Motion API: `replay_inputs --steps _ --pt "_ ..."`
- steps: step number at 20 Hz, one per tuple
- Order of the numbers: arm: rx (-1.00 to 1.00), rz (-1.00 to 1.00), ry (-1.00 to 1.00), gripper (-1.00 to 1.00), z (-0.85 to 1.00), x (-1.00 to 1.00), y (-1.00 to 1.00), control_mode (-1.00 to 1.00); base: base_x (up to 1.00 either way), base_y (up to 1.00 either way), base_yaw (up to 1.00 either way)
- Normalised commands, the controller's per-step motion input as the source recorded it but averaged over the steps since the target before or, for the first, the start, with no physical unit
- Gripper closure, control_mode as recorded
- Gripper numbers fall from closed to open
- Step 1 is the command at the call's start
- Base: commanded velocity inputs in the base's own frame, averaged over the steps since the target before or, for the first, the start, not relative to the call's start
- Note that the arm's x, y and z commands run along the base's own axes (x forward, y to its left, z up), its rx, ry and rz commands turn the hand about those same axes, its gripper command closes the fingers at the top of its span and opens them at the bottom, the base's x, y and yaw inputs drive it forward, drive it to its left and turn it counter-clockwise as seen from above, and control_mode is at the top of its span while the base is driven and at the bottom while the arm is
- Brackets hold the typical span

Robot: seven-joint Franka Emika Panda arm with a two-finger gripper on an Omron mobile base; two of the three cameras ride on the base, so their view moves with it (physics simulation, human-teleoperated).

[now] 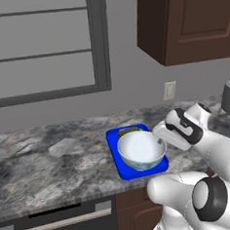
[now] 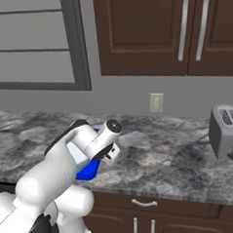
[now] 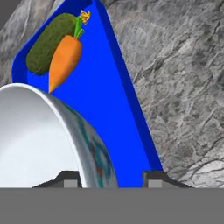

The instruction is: Place the two vegetables and bowl onto the tray for setting up a vegetable dip station.

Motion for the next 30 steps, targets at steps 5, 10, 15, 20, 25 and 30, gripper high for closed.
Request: replay_inputs --steps 5,10,15,20,25,30 --pt "0.0 0.0 0.0 -1.0 0.02 0.08 0.0 -1.0 0.0 0.0 0.0" --pt "0.0 0.0 0.0 -1.0 0.33 0.07 0.0 -1.0 0.0 0.0 0.0" --pt "-0.02 0.01 0.0 -1.0 0.48 -0.11 0.0 -1.0 0.0 0.0 0.0" --pt "-0.01 0.0 0.0 -1.0 0.4 -0.6 0.0 -1.0 0.0 0.0 0.0" --pt "-0.08 0.0 0.0 -1.0 0.45 -0.93 0.07 -1.0 0.0 0.0 0.0" --pt "-0.12 0.0 0.0 -1.0 0.3 -1.0 0.25 -1.0 0.0 0.0 0.0"
